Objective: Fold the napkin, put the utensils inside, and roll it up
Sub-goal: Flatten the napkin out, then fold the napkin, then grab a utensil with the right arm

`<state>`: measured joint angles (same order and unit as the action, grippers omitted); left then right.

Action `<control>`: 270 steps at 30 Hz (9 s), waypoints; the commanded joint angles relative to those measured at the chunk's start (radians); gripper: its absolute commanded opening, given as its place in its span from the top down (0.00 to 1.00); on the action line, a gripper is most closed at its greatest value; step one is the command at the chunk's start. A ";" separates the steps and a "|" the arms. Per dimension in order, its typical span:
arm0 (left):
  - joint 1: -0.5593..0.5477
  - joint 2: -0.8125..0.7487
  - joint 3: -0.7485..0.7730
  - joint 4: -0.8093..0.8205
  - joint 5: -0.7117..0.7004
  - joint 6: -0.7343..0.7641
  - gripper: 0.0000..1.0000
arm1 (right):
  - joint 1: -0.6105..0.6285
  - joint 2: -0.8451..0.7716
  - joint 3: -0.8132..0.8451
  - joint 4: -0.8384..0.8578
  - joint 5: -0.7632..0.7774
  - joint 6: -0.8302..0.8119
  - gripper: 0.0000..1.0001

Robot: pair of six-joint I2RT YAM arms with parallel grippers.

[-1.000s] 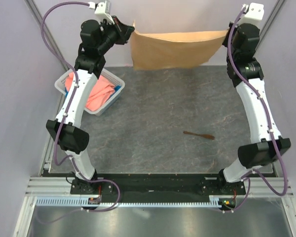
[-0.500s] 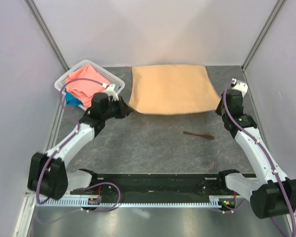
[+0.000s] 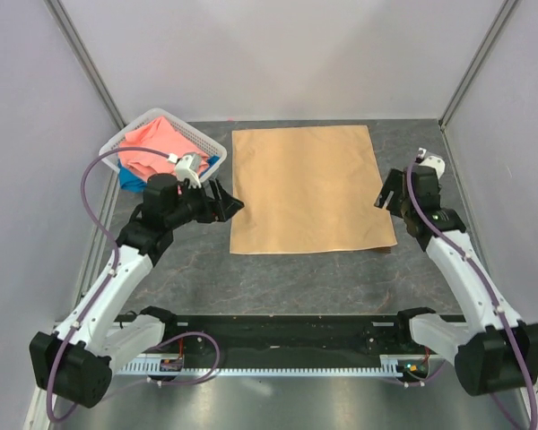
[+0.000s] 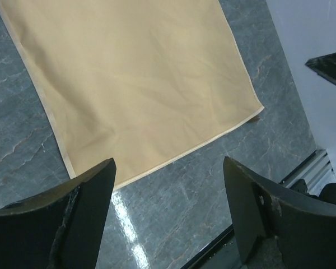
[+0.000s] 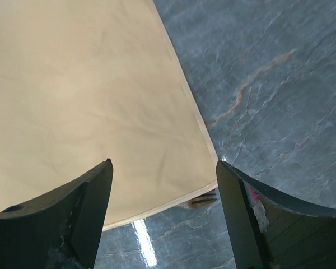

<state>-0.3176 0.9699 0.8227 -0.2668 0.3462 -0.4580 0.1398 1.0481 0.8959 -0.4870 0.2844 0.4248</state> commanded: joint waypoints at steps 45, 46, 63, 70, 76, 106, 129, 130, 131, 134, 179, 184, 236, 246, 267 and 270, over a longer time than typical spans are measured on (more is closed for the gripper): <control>0.000 0.296 0.289 -0.161 0.070 0.237 0.11 | -0.376 0.400 -0.199 0.071 -0.340 0.130 0.58; 0.000 0.297 0.289 -0.164 0.071 0.237 0.11 | -0.376 0.403 -0.198 0.074 -0.338 0.131 0.59; 0.000 0.296 0.285 -0.166 0.071 0.242 0.12 | -0.378 0.457 -0.204 0.156 -0.436 0.115 0.84; 0.002 0.293 0.283 -0.167 0.066 0.245 0.12 | -0.378 0.395 -0.187 0.136 -0.455 0.071 1.00; 0.002 0.291 0.283 -0.169 0.066 0.246 0.12 | -0.370 0.310 -0.138 0.087 -0.467 0.058 1.00; 0.006 0.293 0.276 -0.178 0.056 0.255 0.11 | 0.270 1.251 1.004 0.277 -0.321 0.334 1.00; 0.017 0.296 0.273 -0.176 0.048 0.248 0.11 | 0.371 1.773 1.546 1.064 -0.231 0.666 1.00; 0.017 0.296 0.273 -0.175 0.053 0.246 0.11 | 0.376 1.784 1.554 1.077 -0.225 0.666 1.00; 0.018 0.297 0.271 -0.176 0.051 0.245 0.11 | 0.377 1.787 1.555 1.079 -0.215 0.664 1.00; 0.017 0.294 0.271 -0.173 0.056 0.245 0.11 | 0.379 1.791 1.549 1.090 -0.185 0.658 1.00; 0.015 0.317 0.242 -0.143 0.093 0.213 0.14 | 0.173 0.899 0.562 0.648 -0.381 0.282 0.26; 0.012 0.331 0.254 -0.153 0.086 0.234 0.15 | 0.110 0.727 0.422 0.356 -0.302 0.210 0.28; 0.011 0.277 0.259 -0.172 0.085 0.252 0.10 | -0.078 0.590 -0.056 0.248 -0.205 0.353 0.39; 0.011 0.270 0.259 -0.173 0.096 0.248 0.10 | -0.014 0.555 -0.005 0.113 -0.119 0.247 0.40; 0.011 0.274 0.254 -0.166 0.114 0.236 0.11 | 0.276 0.602 0.005 -0.078 0.022 0.384 0.51; 0.011 0.274 0.256 -0.166 0.112 0.237 0.11 | 0.294 0.616 0.012 -0.087 0.018 0.390 0.64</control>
<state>-0.3046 1.2633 1.0653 -0.4477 0.4477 -0.2443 0.4015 1.6207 0.9020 -0.5152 0.3328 0.7815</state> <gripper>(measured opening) 0.896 0.417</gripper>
